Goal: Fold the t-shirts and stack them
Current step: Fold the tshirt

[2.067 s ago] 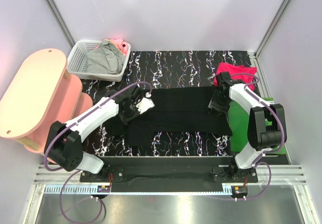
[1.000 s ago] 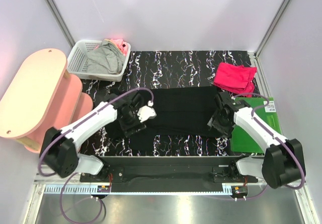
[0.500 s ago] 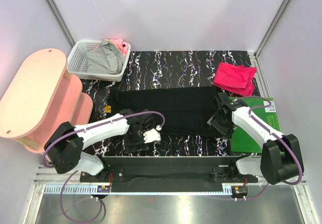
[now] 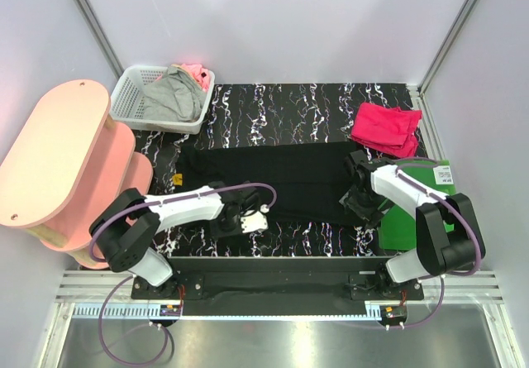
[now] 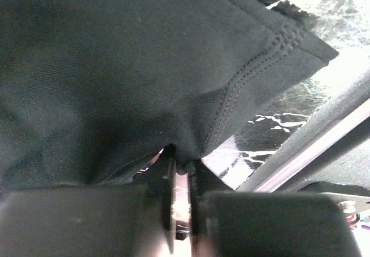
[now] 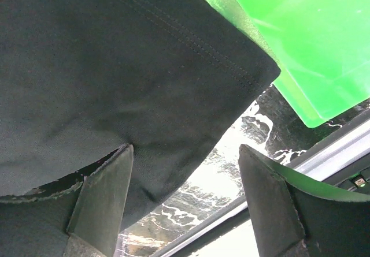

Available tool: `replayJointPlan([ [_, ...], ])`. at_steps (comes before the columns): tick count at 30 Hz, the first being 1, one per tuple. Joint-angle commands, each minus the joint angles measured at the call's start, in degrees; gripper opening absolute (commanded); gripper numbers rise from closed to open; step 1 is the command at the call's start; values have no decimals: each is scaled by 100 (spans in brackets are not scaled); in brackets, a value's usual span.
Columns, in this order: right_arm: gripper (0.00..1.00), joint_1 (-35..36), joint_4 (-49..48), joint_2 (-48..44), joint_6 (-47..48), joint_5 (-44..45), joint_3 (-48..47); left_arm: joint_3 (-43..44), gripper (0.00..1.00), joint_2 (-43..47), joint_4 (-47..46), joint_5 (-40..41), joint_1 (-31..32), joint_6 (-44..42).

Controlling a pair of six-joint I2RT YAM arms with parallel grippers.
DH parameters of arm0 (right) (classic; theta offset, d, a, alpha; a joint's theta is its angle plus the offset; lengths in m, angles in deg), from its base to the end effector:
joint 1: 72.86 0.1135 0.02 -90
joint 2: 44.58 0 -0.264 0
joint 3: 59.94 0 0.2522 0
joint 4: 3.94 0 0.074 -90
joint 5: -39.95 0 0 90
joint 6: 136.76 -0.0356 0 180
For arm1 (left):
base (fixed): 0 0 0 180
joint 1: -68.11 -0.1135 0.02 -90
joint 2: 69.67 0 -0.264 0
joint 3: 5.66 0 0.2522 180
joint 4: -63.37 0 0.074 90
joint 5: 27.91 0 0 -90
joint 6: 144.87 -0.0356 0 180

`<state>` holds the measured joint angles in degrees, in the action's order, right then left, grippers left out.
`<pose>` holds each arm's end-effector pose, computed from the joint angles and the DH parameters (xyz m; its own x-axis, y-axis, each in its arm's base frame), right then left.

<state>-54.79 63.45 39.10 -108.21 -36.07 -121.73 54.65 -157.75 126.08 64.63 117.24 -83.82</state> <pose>0.2178 0.0620 0.1733 -0.7162 0.6629 -0.2182 0.6925 0.7138 -0.1044 0.1539 -0.1755 0.1503 -0.2068 0.9780 0.0288 0.9780 0.2058 0.0347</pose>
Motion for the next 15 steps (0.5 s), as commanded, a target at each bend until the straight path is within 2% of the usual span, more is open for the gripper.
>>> replayJointPlan([
  [1,81,30,-27,-62,-297,202,74,-5,0,193,-430,-35,-140,56],
  [5,79,30,-177,-133,-350,237,329,179,0,755,-211,-96,-473,30],
  [7,65,30,-326,-36,-341,220,356,372,0,940,-10,-166,-631,21],
  [8,54,30,-379,8,-324,202,338,443,0,1132,70,-184,-676,12],
  [9,30,22,-466,104,-315,184,321,513,0,1239,167,-193,-711,-14],
  [10,15,30,-493,140,-306,167,286,653,0,1344,350,-211,-755,-32],
  [11,6,30,-511,166,-263,114,216,732,0,1528,448,-219,-842,-41],
  [12,0,30,-511,201,-236,79,180,803,0,1634,545,-219,-895,-75],
  [15,0,48,-423,18,-122,0,92,1032,0,1986,923,-219,-1080,-207],
])
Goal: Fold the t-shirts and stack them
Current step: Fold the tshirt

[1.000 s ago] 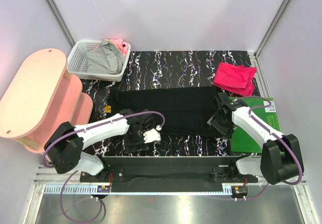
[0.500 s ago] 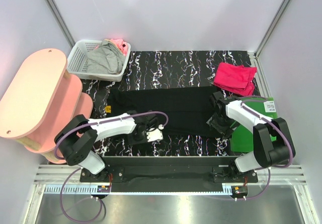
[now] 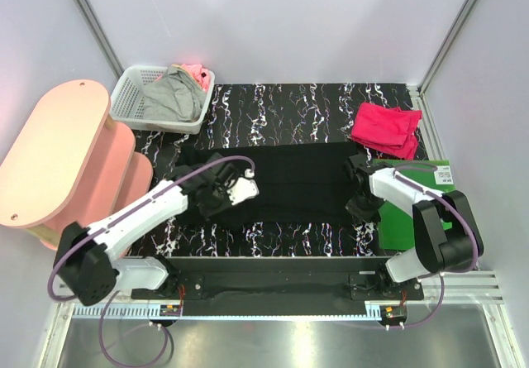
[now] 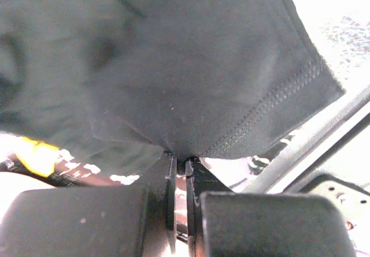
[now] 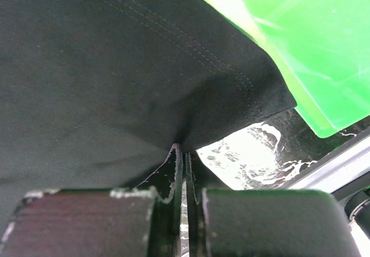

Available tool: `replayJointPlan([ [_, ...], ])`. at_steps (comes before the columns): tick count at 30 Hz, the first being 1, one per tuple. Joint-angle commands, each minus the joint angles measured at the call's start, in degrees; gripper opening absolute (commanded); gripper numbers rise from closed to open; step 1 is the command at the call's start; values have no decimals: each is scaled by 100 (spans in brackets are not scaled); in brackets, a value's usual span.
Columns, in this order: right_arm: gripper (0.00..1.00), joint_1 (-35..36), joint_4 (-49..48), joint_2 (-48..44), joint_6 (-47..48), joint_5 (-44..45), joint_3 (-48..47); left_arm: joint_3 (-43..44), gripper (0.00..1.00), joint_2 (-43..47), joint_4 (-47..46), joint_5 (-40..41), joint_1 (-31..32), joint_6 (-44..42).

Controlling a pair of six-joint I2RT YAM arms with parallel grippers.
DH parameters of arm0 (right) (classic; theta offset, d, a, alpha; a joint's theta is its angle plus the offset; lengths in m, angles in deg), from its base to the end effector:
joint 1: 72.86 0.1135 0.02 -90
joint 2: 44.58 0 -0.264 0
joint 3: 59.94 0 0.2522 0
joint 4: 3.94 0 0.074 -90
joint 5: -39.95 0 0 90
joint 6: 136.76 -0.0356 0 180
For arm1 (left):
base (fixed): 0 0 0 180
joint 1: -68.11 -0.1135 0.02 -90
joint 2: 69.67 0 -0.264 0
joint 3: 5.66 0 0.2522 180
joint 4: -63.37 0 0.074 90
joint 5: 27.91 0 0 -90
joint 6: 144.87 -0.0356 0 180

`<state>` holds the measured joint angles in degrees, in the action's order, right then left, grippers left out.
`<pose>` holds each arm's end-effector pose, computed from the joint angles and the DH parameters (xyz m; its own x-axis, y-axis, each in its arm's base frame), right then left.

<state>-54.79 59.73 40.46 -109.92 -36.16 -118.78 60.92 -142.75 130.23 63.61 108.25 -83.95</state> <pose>0.2153 0.0613 0.1566 -0.6974 0.6836 -0.2152 0.7125 0.6935 -0.1064 0.1727 -0.1444 0.2325 -0.3297 0.9136 -0.2379 0.9141 0.3719 0.1614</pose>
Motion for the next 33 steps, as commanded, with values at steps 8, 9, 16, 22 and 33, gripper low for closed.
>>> replayJointPlan([
  [8,0,74,554,-1294,207,-97,-203,756,0,901,1272,-424,-296,-326],
  [9,0,100,624,-1401,216,-132,-212,791,0,892,1447,-450,-288,-335],
  [16,0,241,1196,-2253,321,-456,-300,1318,0,1015,2370,-705,-296,-563],
  [22,0,320,1705,-2825,348,-589,-335,1521,0,1094,3311,-1127,-296,-774],
  [33,2,321,1259,-2047,523,-291,-851,1239,0,682,2364,76,-419,-1011],
])
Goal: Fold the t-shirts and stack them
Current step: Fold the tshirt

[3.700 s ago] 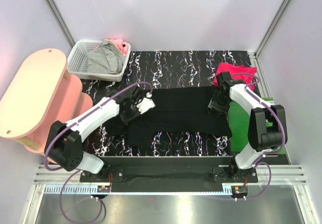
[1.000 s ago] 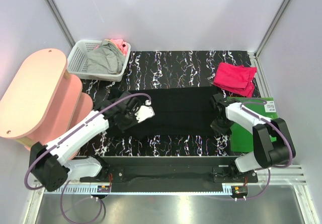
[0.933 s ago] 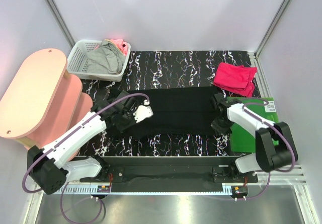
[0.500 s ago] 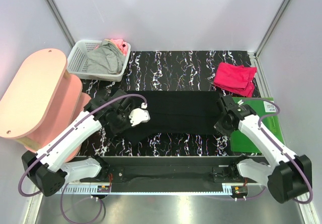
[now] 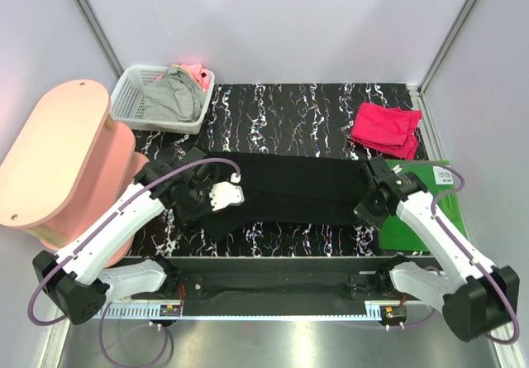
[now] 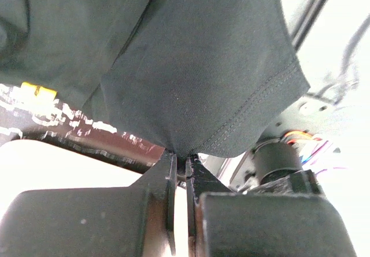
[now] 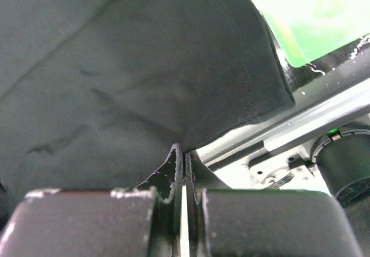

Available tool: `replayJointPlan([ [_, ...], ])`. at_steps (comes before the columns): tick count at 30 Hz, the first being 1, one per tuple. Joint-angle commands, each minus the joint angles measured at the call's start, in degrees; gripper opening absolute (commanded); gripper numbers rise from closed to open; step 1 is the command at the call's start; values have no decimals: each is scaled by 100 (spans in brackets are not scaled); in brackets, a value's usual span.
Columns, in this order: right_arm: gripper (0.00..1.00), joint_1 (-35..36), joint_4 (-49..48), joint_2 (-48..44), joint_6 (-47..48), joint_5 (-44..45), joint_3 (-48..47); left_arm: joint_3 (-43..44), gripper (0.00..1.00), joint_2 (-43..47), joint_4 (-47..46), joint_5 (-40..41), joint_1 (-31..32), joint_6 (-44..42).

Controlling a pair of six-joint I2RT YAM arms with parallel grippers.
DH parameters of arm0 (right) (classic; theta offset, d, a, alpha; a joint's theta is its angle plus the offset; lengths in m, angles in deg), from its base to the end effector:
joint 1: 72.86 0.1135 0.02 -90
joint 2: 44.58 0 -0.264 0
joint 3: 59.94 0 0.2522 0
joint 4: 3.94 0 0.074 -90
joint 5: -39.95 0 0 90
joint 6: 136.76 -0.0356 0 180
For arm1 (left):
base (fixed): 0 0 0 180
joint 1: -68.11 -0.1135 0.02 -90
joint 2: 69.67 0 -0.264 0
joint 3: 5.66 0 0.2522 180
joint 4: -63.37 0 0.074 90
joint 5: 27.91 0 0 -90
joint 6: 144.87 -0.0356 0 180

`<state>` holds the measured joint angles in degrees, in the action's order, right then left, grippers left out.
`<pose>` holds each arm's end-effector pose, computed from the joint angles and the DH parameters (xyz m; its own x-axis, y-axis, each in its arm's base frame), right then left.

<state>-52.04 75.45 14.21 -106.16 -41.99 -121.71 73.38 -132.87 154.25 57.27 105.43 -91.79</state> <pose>0.1520 0.0525 0.2462 -0.7389 0.6308 -0.2369 0.6185 0.7744 0.1329 0.1349 -0.1066 0.3122 -0.2410 0.9364 -0.2551 0.9583 0.2712 0.0902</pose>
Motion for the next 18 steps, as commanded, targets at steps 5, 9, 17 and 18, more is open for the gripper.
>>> replayJointPlan([
  [5,2,36,-489,1556,411,547,-1201,659,0,-1534,-443,869,-794,-491],
  [9,2,-16,-717,2171,508,688,-1596,1171,0,-2248,-645,1053,-1016,-605],
  [17,2,-297,-902,2910,762,952,-2019,2154,0,-3337,-786,1325,-1192,-667],
  [18,2,-324,-928,3024,789,996,-2054,2217,0,-3435,-804,1369,-1209,-684],
])
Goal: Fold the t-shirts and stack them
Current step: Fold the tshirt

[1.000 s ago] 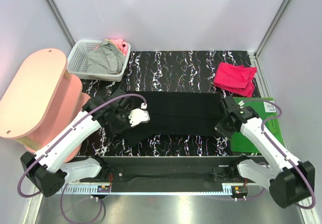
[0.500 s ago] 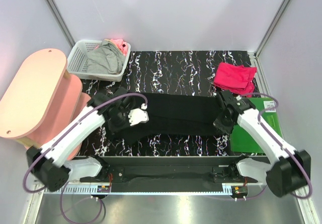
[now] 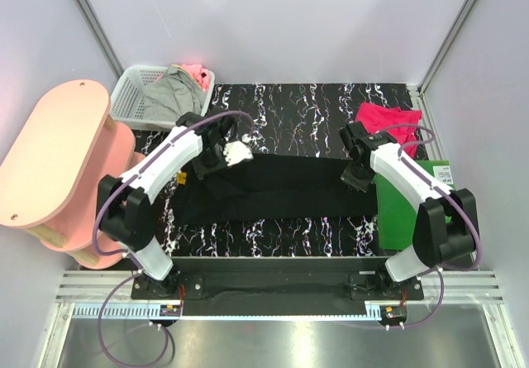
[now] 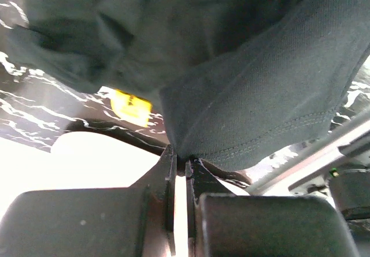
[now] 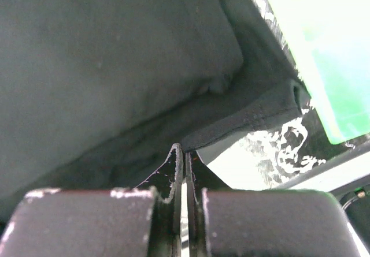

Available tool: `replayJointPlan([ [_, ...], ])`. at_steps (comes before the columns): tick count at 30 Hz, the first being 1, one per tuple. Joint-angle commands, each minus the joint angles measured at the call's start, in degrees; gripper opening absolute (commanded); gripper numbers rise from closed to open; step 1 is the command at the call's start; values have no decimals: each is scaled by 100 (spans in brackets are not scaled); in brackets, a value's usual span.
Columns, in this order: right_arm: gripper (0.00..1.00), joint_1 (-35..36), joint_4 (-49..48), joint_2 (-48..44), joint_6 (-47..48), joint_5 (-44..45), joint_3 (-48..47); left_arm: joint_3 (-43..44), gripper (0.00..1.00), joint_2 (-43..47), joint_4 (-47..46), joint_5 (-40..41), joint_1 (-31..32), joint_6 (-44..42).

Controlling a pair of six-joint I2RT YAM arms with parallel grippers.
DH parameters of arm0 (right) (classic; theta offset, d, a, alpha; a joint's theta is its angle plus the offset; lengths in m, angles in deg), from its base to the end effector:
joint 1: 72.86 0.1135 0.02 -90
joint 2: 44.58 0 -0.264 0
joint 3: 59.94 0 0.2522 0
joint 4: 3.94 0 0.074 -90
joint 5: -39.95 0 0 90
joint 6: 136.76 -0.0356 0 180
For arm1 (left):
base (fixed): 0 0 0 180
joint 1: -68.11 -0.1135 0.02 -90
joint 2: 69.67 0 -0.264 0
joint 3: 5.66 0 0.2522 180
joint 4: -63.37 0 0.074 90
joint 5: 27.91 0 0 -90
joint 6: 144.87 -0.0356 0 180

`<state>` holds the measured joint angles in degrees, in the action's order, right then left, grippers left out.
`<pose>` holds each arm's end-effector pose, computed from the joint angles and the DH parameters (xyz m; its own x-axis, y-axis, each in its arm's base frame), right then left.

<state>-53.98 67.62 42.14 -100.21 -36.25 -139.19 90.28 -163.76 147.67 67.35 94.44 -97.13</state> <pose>0.2635 0.0812 0.2377 -0.7711 0.5608 -0.3014 0.5847 0.8112 0.0134 0.2751 -0.1325 0.2765 -0.3678 0.9292 -0.0361 0.9164 0.3688 0.1556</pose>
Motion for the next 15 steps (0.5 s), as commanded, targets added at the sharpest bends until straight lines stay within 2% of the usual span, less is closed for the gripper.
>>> replayJointPlan([
  [1,2,-138,-146,292,203,482,-323,589,0,-435,-198,406,-119,-142],
  [6,2,-323,-243,687,309,729,-341,1107,0,-1164,-445,643,-233,-28],
  [8,5,-367,-278,820,335,729,-350,1415,0,-1488,-506,696,-294,51],
  [9,8,-358,-287,951,344,738,-385,1511,11,-1586,-533,740,-303,147],
  [10,16,-358,-296,1013,353,729,-403,1652,26,-1665,-611,801,-312,191],
  [12,23,-358,-339,1154,388,685,-411,1749,37,-1806,-647,951,-312,332],
  [13,24,-367,-340,1181,405,685,-420,1802,56,-1780,-717,942,-321,376],
  [15,29,-358,-348,1233,458,738,-481,1820,80,-1588,-770,960,-321,525],
])
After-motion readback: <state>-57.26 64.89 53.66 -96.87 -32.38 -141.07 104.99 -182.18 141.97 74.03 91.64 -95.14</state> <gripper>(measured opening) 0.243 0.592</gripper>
